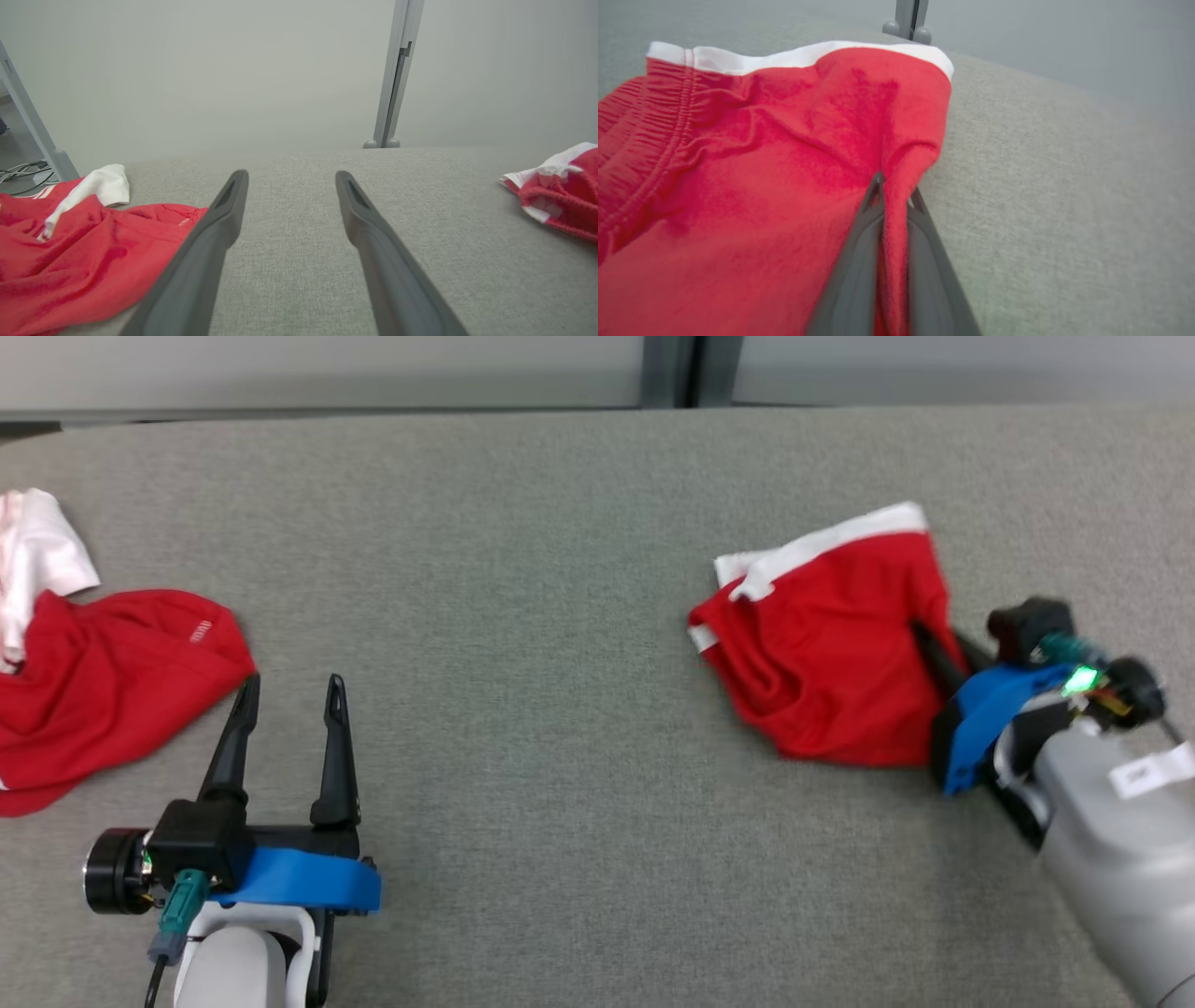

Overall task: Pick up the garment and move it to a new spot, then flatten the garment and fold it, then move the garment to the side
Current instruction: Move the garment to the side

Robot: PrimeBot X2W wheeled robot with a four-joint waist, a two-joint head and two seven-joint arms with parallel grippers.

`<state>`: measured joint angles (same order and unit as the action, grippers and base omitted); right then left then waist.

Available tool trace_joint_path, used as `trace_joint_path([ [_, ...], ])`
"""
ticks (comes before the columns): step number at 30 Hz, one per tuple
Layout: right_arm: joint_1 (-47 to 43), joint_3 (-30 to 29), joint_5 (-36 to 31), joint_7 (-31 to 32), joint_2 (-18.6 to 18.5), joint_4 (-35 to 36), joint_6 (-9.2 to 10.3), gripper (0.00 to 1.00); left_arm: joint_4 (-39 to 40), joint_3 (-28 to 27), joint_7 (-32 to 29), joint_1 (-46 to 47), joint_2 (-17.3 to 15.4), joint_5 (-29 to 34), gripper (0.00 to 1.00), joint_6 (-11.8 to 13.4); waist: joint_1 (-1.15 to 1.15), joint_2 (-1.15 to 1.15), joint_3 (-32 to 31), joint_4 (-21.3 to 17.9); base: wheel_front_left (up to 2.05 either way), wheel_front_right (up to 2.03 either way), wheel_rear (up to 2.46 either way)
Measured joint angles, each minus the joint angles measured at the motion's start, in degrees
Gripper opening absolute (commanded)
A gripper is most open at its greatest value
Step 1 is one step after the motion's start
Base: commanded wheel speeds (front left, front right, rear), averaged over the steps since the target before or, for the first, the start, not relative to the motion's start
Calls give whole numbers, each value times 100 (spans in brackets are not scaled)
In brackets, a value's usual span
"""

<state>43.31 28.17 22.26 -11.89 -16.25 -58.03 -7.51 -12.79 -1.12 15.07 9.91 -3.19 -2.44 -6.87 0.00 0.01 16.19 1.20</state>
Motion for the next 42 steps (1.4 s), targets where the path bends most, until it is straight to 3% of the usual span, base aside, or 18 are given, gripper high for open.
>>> trace_joint_path([
  [10,1451,338,160,249,-1373,234,1,0,891,107,0,357,-162,208,100,0,1,1,1121,-593,0,0,0],
  [16,1989,436,316,322,-1968,314,1,0,1437,158,-1,519,-432,363,100,1,2,1,1730,-999,0,0,0],
  [21,2381,523,416,325,-2113,259,1,0,1836,146,-1,566,-680,422,100,10,1,1,2023,-1309,0,0,0],
  [26,2642,615,449,374,-2075,-48,1,0,1897,147,-1,566,-745,419,100,27,0,0,2085,-1324,0,0,0],
  [27,2708,625,423,354,-2041,-120,1,19,1896,141,0,566,-750,403,100,41,0,0,2093,-1320,0,0,0],
  [28,2784,621,369,302,-1998,-212,1,54,1889,133,0,566,-754,397,100,53,0,0,2098,-1317,0,0,0],
  [29,2852,580,333,258,-1961,-331,1,100,1878,131,0,566,-755,389,100,58,0,0,2094,-1306,0,0,0],
  [37,3051,89,-40,-244,-1701,-1152,1,100,1556,107,-1,417,-626,183,100,170,-1,0,1709,-1095,0,0,0],
  [40,2781,-187,-19,-299,-1515,-886,1,100,1425,46,-1,262,-570,115,100,207,-1,0,1440,-1011,0,0,0],
  [42,2464,-393,-62,-308,-1459,-319,1,100,1335,16,-1,161,-543,83,100,233,-2,-1,1240,-949,0,0,0],
])
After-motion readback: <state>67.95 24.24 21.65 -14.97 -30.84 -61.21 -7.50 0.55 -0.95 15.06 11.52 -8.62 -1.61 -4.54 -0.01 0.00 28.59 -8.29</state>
